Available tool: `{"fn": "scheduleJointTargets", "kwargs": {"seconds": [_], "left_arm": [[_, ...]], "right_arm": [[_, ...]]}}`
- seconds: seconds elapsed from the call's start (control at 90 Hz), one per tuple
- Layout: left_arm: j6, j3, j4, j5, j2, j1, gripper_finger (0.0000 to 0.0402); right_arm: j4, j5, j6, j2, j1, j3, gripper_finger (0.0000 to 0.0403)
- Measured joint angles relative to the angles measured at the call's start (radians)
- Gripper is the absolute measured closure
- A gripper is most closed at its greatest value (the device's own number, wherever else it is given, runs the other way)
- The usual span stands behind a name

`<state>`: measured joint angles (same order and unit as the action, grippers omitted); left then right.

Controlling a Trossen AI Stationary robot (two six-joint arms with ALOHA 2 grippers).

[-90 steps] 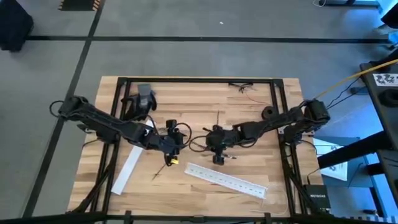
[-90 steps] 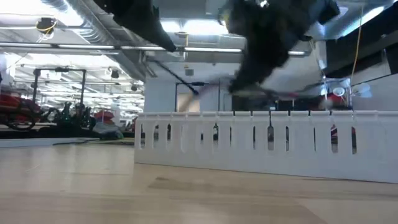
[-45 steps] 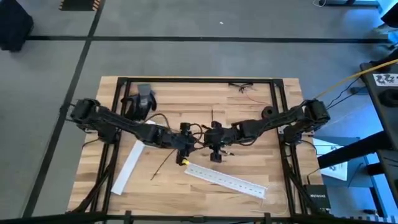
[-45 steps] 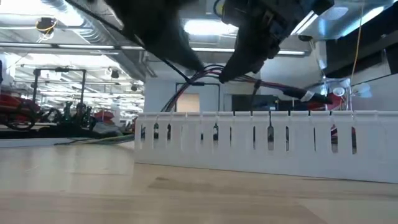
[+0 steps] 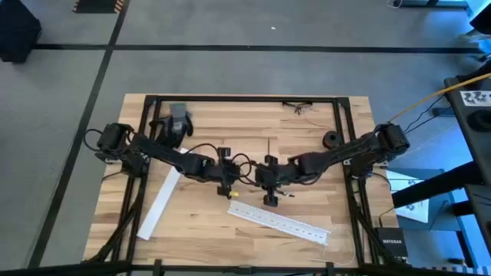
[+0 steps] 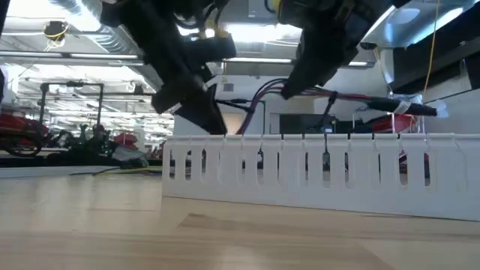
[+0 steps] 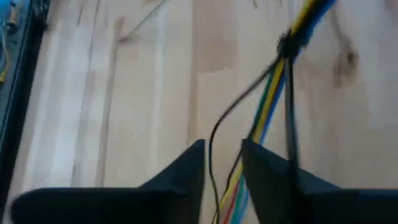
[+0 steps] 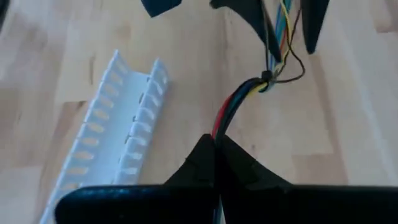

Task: Ziptie cables
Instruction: Put the zip-tied cables into the cable duct

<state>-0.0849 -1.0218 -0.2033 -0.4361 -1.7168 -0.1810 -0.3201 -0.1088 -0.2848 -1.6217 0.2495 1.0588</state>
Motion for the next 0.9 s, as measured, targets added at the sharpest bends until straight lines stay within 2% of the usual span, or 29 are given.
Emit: {"fn": "scheduleJointTargets", "kwargs": {"seconds": [0.1, 0.211, 0.344, 0.489, 0.644, 0.9], "left_arm": [[-0.023, 0.0, 0.023, 0.051, 0.01, -0.005, 0.0374], [-0.04, 0.0, 0.023, 0.072, 0.024, -0.009, 0.0369], [-0.058, 0.0, 0.001, 0.088, 0.024, 0.008, 0.0328], [-0.001, 0.0, 0.013, 0.217, 0.024, 0.033, 0.0271], [0.002, 0.0, 0.044, 0.267, 0.008, 0.045, 0.0215], [-0.032, 0.001, 0.144, 0.278, -0.057, 0.046, 0.0172]], "right_arm": [[-0.003, -0.007, -0.002, 0.002, -0.005, 0.0, 0.0402], [-0.027, -0.007, -0.013, 0.002, -0.008, 0.0, 0.0402], [-0.066, 0.015, -0.024, 0.002, -0.008, 0.001, 0.0402], [-0.074, -0.023, -0.005, 0.002, -0.008, 0.001, 0.0402], [-0.055, -0.031, 0.033, 0.002, -0.015, 0.001, 0.0402], [-0.045, -0.03, 0.033, 0.002, -0.013, 0.001, 0.0402]]}}
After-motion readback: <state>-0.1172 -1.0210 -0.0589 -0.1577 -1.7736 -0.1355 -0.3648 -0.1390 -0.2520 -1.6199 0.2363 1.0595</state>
